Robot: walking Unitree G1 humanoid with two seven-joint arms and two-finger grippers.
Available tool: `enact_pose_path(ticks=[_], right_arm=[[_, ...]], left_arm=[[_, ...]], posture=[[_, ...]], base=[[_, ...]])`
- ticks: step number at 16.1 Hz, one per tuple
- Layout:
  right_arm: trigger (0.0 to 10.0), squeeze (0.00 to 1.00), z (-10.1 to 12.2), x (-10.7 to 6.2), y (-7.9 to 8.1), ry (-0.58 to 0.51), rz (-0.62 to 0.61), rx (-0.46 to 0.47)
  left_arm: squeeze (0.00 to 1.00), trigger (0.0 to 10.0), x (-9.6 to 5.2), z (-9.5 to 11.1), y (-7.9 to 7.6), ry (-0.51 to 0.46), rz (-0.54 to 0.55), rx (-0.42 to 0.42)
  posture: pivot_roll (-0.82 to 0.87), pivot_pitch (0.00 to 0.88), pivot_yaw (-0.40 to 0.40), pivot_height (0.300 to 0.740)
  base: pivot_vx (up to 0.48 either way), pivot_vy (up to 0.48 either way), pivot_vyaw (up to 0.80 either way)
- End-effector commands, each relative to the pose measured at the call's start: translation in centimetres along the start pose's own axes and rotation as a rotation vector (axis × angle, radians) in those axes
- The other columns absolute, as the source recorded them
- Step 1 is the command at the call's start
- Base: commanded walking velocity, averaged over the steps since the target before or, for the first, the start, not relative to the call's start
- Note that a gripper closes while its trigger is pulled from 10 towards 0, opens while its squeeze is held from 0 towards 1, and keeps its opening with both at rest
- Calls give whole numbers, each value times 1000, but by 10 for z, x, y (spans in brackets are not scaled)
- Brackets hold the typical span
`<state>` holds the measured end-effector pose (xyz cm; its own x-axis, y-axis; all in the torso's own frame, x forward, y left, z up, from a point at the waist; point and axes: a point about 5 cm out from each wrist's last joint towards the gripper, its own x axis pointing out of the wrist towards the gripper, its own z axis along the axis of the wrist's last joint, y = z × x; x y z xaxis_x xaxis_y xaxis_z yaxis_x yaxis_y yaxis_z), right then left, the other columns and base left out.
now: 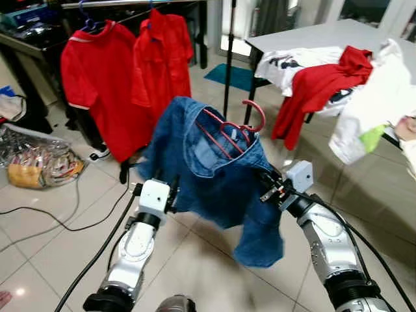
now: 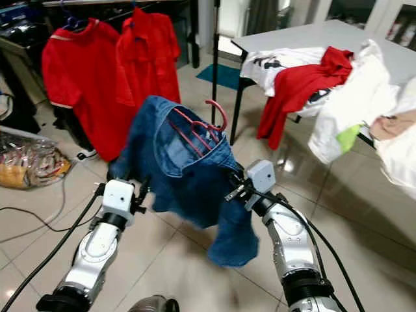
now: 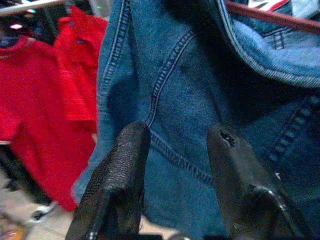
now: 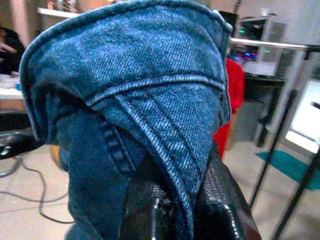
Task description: Hang hanger
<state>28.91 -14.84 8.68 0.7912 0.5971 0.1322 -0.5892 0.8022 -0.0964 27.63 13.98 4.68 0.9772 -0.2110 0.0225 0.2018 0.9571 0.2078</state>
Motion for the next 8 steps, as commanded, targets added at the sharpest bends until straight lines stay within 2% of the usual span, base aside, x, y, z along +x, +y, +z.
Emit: enact_pose_path(ticks=[1, 4, 5, 8], right_arm=[[10000, 0, 4, 0, -4, -13, -25, -18], [10000, 0, 2, -2, -2, -7, -16, -30], [10000, 0, 6, -2, -4, -25, -45, -29], [10000, 0, 9, -4, -3, -48, -79, -18]], left_arm=[[0, 10000, 8, 12, 3, -36, -17, -15], [0, 10000, 14, 21, 2, -50, -30, -62], [0, 10000, 17, 26, 3, -38, -9, -128], [0, 10000, 15, 38, 5, -36, 28, -238]], posture=[[72, 0, 40, 740], [72, 0, 40, 740], [68, 8, 45, 740], [68, 18, 47, 740]], base=[[0, 0, 0], [0, 0, 0], [0, 0, 0], [0, 0, 0]])
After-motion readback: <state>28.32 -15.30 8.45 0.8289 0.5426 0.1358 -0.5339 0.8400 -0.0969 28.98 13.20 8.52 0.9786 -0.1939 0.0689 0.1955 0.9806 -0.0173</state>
